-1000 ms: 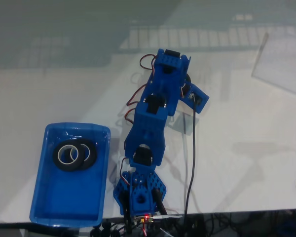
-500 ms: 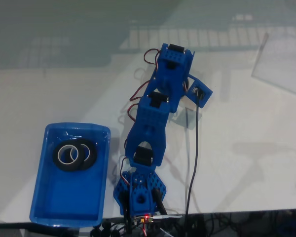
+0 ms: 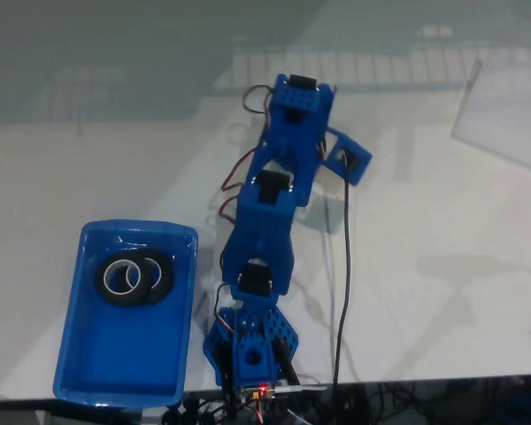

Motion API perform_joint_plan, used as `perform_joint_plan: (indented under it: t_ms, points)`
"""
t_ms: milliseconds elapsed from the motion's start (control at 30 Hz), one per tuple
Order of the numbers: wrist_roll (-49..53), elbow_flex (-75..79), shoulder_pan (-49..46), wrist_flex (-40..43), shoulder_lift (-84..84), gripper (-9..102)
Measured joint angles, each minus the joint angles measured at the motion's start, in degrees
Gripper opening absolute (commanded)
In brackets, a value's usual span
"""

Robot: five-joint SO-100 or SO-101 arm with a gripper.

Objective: Grasp all tape and put them in the bin.

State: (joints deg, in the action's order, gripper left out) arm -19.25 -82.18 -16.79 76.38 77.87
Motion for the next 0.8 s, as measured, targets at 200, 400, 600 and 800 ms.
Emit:
perform_joint_plan:
  t_ms: [200, 400, 600, 800]
  points:
    - [3.87, -0.97, 10.2, 3.52, 18.19, 0]
    - [14.33, -10.99, 24.96, 5.01, 35.77, 0]
    - [23.29, -24.87, 41.22, 3.6, 50.27, 0]
    - [29.53, -34.54, 53.88, 2.29, 61.44, 0]
